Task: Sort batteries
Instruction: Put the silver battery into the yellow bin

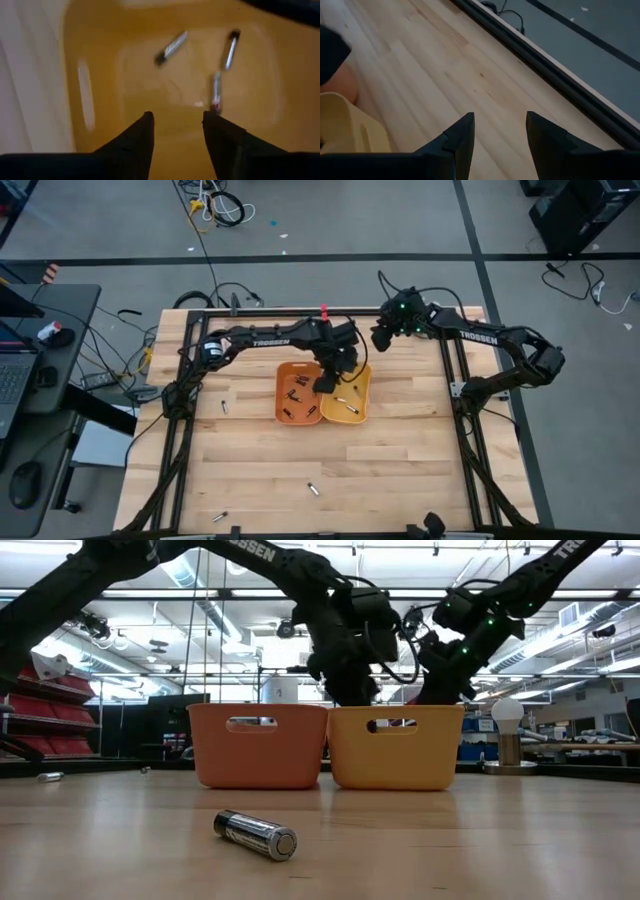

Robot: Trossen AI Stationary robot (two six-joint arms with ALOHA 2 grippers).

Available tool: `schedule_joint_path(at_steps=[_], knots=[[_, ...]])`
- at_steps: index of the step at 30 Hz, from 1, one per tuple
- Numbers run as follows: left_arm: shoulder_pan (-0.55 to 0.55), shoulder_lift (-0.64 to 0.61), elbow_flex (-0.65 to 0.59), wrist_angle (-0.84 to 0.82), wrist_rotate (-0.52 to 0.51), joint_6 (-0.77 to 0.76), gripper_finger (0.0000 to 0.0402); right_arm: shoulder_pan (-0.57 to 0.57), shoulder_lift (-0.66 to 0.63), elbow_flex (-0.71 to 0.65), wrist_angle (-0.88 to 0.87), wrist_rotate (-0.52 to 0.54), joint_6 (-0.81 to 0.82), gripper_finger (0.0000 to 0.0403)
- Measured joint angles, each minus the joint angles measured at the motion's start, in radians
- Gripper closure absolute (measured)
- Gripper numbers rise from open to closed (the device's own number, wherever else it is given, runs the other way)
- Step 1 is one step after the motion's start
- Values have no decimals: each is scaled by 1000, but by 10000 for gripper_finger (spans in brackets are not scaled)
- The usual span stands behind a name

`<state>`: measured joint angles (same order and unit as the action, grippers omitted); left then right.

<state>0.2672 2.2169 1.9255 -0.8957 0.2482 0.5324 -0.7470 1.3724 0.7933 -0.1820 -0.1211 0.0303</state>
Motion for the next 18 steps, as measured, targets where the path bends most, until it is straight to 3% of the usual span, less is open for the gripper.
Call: schedule_joint_path(at_steps=[8,18], knots=[[38,-88,0,-175,22,-74,235,47,0,0,71,1,4,239],[61,-247,0,-297,-141,-214,245,96,-1,0,114,1,-7,239]])
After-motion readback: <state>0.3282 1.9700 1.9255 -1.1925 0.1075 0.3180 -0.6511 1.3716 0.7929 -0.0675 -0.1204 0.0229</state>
